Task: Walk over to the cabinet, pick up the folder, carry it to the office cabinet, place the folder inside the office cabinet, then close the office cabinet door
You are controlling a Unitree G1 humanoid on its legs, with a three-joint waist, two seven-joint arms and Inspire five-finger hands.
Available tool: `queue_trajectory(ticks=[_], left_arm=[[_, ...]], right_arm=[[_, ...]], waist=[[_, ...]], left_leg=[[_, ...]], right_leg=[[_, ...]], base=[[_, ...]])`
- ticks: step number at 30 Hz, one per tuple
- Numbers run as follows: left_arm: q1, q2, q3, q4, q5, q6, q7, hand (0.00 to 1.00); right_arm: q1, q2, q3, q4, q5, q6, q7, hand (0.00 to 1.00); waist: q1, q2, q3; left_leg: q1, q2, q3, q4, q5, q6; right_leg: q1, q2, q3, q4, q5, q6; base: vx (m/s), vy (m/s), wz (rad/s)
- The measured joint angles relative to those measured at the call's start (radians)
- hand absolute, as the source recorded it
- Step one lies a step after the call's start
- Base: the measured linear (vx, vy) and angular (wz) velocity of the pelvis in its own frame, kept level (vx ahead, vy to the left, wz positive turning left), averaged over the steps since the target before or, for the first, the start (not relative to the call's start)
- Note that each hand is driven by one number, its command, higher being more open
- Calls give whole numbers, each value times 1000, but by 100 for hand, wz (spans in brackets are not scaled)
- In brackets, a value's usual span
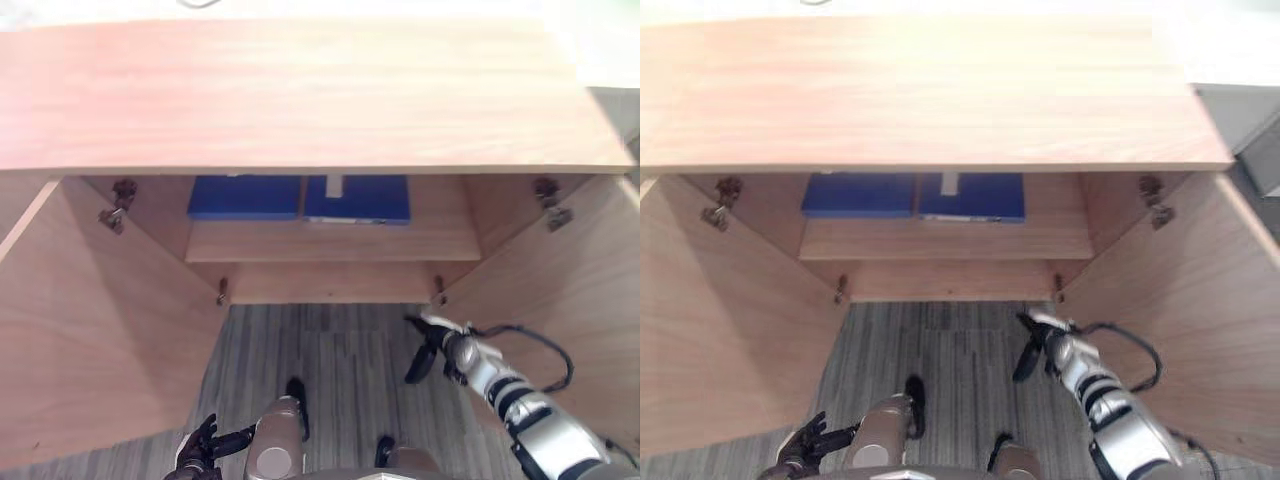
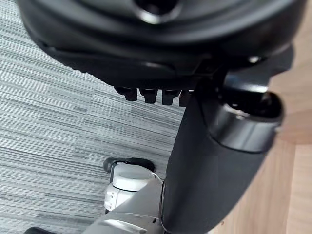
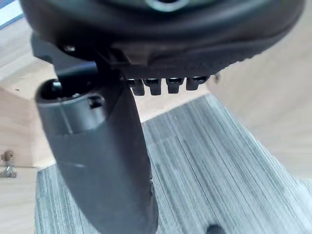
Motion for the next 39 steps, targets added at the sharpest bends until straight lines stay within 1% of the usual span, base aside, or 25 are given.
queue_trajectory(ticks=[1,3,4,5,6,7,9,12,14,16,17,18,19,20,21,22,23,24,26,27,29,31,35,38,39], left_arm=[[-9,2,0,10,7,0,1,100],[-18,-1,0,35,31,-1,14,100],[-24,-4,-3,51,41,-1,19,100],[-24,-11,-5,55,43,-1,23,100],[-28,-18,-6,60,44,-1,36,100],[-32,-18,-7,65,43,-1,39,100],[-57,-58,-14,68,27,-7,57,100],[-82,-88,-9,68,27,-25,82,100],[-94,-105,-2,68,27,-27,106,100],[-97,-129,22,68,27,-32,123,100],[-95,-152,45,68,27,-32,130,100],[-94,-176,77,78,27,-31,131,100],[-89,-184,92,88,28,-29,130,100],[-86,-193,115,92,28,-27,127,100],[-72,-179,151,91,28,-26,132,100],[-63,-163,159,85,28,-24,132,100],[-56,-159,184,88,28,-20,133,100],[-27,-186,204,90,15,-17,140,100],[-20,-210,211,94,17,-19,143,100],[-22,-188,225,105,16,-20,142,100],[-17,-190,220,134,25,-18,143,100],[-28,-186,179,140,27,-17,144,100],[-59,-184,97,142,26,-9,150,100],[-60,-174,50,130,26,-9,152,100],[-60,-168,24,127,28,-9,156,100]], right_arm=[[24,11,-32,2,42,0,0,100],[83,64,-149,17,190,-6,-24,100],[115,102,-224,22,266,-7,-44,100],[131,121,-252,22,312,-8,-56,100],[168,158,-305,20,391,-13,-80,100],[187,175,-331,20,418,-17,-89,100],[290,238,-435,2,546,-42,-148,100],[392,290,-480,-53,610,-46,-208,100],[474,330,-524,-91,658,-47,-261,100],[521,352,-580,-121,691,-46,-301,100],[535,359,-612,-143,703,-46,-321,100],[539,365,-638,-170,703,-49,-338,100],[540,365,-642,-181,702,-53,-346,100],[535,368,-645,-192,702,-58,-353,100],[540,381,-642,-198,701,-57,-356,100],[547,387,-641,-201,701,-57,-356,100],[550,382,-642,-207,699,-55,-356,100],[565,374,-652,-242,698,-56,-357,100],[560,357,-672,-263,697,-57,-358,100],[557,363,-675,-255,696,-60,-357,100],[551,340,-675,-218,694,-60,-356,100],[536,318,-672,-181,675,-60,-353,100],[525,261,-605,-161,610,-45,-351,100],[506,246,-524,-236,533,-45,-344,100],[487,246,-496,-266,497,-49,-335,100]], waist=[[-2,-1,-6],[-21,2,-29],[-30,1,-48],[-38,-4,-59],[-56,-16,-79],[-64,-18,-87],[-91,-13,-112],[-107,-19,-122],[-143,-28,-128],[-154,-25,-126],[-154,-22,-121],[-153,0,-116],[-152,28,-116],[-149,34,-111],[-149,0,-112],[-146,-26,-113],[-145,-28,-111],[-140,15,-134],[-131,56,-149],[-128,20,-155],[-125,48,-174],[-129,57,-174],[-133,54,-171],[-135,47,-171],[-136,46,-172]], left_leg=[[8,-1,-33,3,1,-9],[39,1,-182,-17,-7,-53],[74,4,-225,-67,-13,-66],[94,4,-224,-102,-11,-67],[129,1,-186,-177,27,-69],[150,1,-166,-218,48,-67],[246,-12,-86,-376,108,-68],[301,-22,-33,-429,120,-68],[337,-21,36,-425,117,-66],[373,-11,101,-422,115,-68],[391,-1,152,-416,114,-70],[398,29,199,-404,105,-71],[399,60,219,-397,103,-68],[402,88,265,-381,102,-69],[427,93,310,-358,93,-83],[439,79,327,-345,85,-94],[460,99,336,-329,74,-113],[465,127,341,-327,65,-115],[461,163,365,-356,61,-109],[477,142,386,-363,63,-119],[506,167,382,-397,64,-122],[510,185,358,-406,70,-106],[513,188,351,-407,70,-94],[516,169,347,-413,73,-98],[514,159,338,-419,80,-109]], right_leg=[[10,12,11,-12,14,-3],[30,49,71,-51,56,-10],[31,59,110,-76,72,-12],[28,58,128,-90,79,-13],[12,51,163,-107,102,-7],[4,50,181,-115,117,-3],[-18,44,271,-139,168,5],[-37,44,344,-151,192,8],[-39,46,382,-150,193,7],[-50,66,414,-141,191,1],[-63,63,374,-139,182,-28],[-68,52,279,-158,167,-95],[-71,46,214,-151,160,-113],[-115,24,97,-58,156,-119],[-142,-45,-36,112,117,-151],[-121,-74,-74,107,75,-124],[-108,-73,-109,99,80,-57],[-102,-64,-185,52,80,-70],[-119,-55,-255,72,88,-77],[-142,-68,-233,119,91,-73],[-130,-7,-216,74,97,-80],[-141,41,-195,63,100,-97],[-138,54,-197,62,96,-101],[-135,39,-192,61,96,-92],[-128,28,-195,53,100,-84]], base=[[9,-93,-44],[-24,-100,-73],[-24,-66,-84],[-43,-10,-98],[-48,18,-74],[-79,39,-96],[-99,54,-119],[-166,73,-114],[-180,6,-106],[-183,3,-104],[-170,27,-122],[-198,23,-126],[-137,-4,-122],[-111,-97,-117],[-98,-136,-107],[-69,-190,-96],[41,-147,-94],[71,-107,-101],[27,-49,-97],[19,-110,-96],[63,-101,-80],[77,-84,-54],[95,-29,-6],[98,82,2],[93,124,12]])
